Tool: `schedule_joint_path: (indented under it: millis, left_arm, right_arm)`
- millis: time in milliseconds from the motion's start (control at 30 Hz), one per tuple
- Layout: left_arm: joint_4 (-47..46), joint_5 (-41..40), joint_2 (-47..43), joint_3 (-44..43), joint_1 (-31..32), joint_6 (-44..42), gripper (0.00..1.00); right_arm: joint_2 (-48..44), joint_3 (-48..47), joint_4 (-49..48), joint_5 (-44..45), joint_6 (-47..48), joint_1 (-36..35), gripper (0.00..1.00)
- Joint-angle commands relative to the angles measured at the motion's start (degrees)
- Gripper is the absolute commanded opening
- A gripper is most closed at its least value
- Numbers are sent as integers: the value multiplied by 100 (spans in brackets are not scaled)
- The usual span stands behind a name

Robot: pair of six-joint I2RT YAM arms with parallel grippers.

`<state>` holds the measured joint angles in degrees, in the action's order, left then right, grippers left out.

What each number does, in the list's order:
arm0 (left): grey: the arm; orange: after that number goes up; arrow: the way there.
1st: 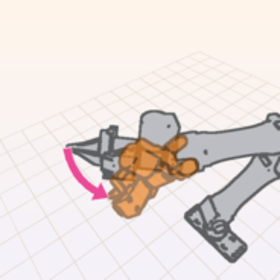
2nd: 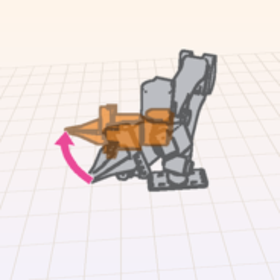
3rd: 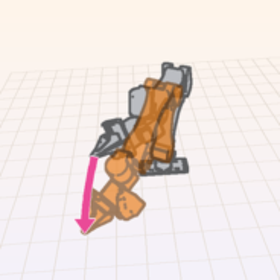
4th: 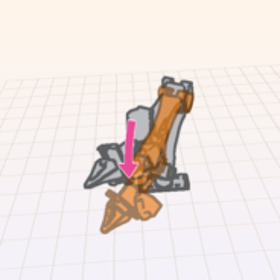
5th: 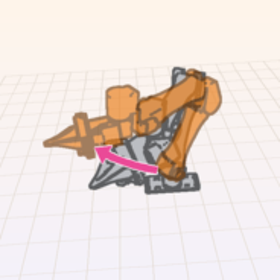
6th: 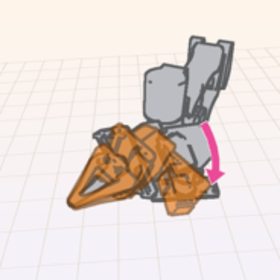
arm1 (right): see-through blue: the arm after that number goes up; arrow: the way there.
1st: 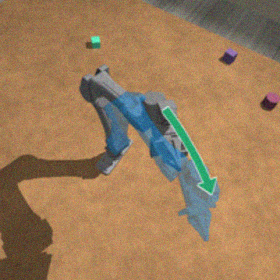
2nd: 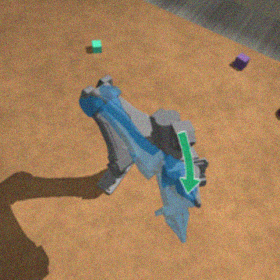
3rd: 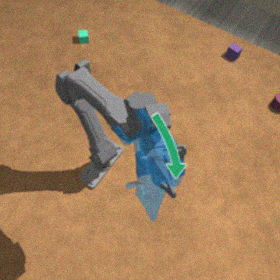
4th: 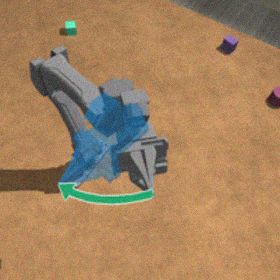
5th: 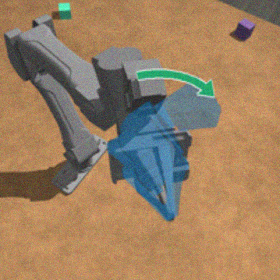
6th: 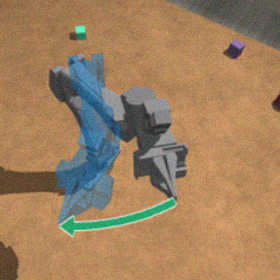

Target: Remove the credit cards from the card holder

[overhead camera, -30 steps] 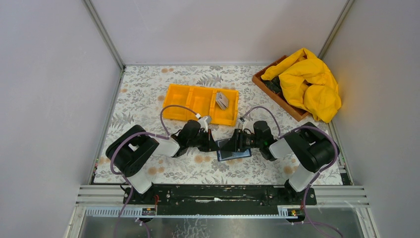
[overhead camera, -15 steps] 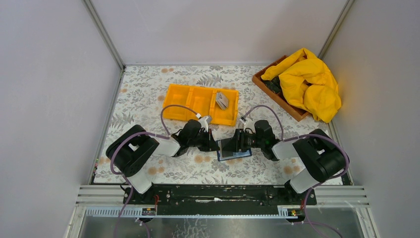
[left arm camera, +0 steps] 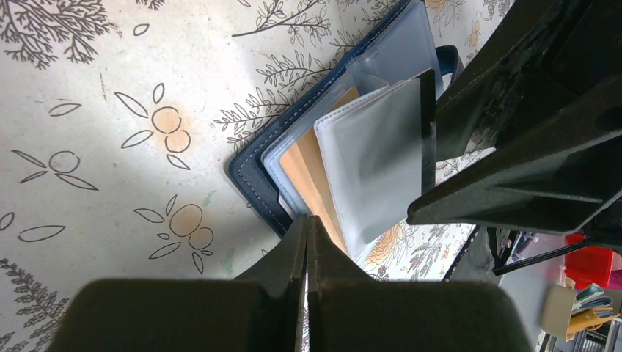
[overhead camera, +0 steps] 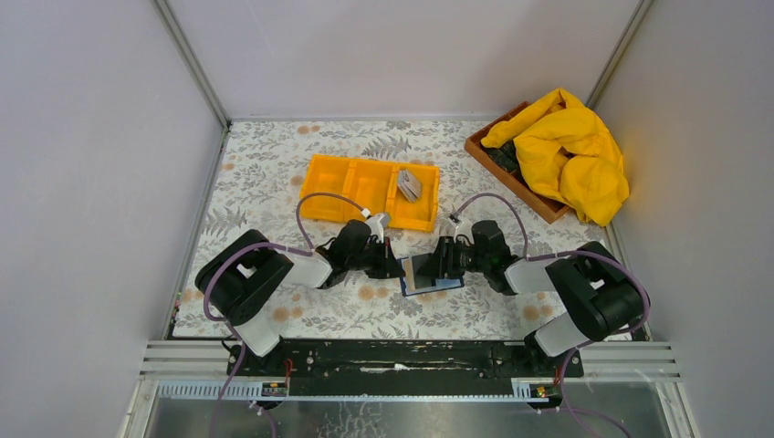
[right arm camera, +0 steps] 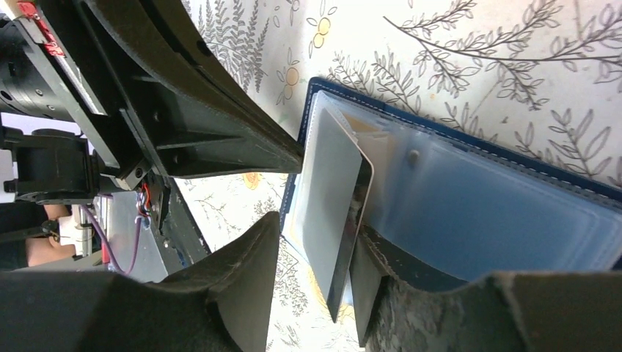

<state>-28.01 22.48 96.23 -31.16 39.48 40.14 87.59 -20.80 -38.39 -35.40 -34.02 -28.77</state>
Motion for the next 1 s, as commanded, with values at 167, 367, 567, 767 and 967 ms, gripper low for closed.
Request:
schedule_joint_path:
  millis: [167, 367, 567, 767, 967]
  left_arm:
    - [296, -264, 39, 74, -97, -121, 0]
    - [209, -211, 32, 100, -108, -104, 0]
    - [196, -182, 64, 94, -115, -96, 0]
    - [199, -172, 82, 91, -120, -85, 0]
    - [195, -155, 81, 92, -132, -79, 0]
  right_arm:
    - [-219, -153, 306, 353, 225, 206, 32]
    - [-408, -60, 330, 512, 178, 319, 31]
    - [-484, -20, 335, 506, 177, 398, 22]
    - [-352, -30, 170, 264, 125, 402, 5]
    - [-339, -25, 160, 246, 128, 409, 0]
